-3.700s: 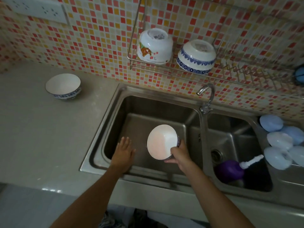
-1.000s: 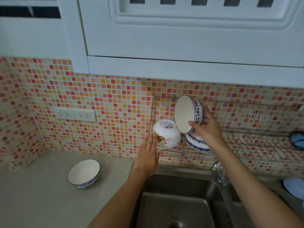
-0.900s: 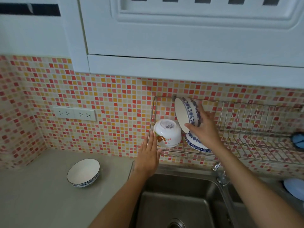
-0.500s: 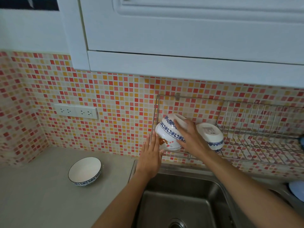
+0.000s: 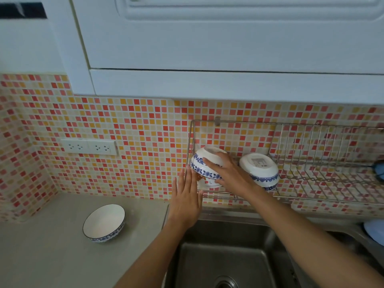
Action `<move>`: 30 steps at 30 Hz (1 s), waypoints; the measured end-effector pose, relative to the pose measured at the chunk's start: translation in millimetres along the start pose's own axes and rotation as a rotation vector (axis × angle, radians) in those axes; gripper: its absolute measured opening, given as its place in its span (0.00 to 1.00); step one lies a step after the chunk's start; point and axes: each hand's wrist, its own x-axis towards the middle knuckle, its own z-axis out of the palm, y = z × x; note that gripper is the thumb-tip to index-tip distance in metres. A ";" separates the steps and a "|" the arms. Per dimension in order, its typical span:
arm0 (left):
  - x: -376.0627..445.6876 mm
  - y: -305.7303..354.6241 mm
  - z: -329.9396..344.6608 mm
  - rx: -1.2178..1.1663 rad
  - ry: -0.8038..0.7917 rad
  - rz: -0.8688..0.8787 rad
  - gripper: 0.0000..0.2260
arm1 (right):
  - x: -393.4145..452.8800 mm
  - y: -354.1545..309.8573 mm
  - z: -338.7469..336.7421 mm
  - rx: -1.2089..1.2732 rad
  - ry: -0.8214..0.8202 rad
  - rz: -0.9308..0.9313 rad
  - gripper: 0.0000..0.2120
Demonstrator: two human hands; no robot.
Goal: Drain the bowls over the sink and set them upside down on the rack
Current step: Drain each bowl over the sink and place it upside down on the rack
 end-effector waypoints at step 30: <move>79.8 22.6 -3.0 -0.256 -0.053 0.115 0.34 | -52.0 19.1 4.9 0.044 0.084 0.788 0.42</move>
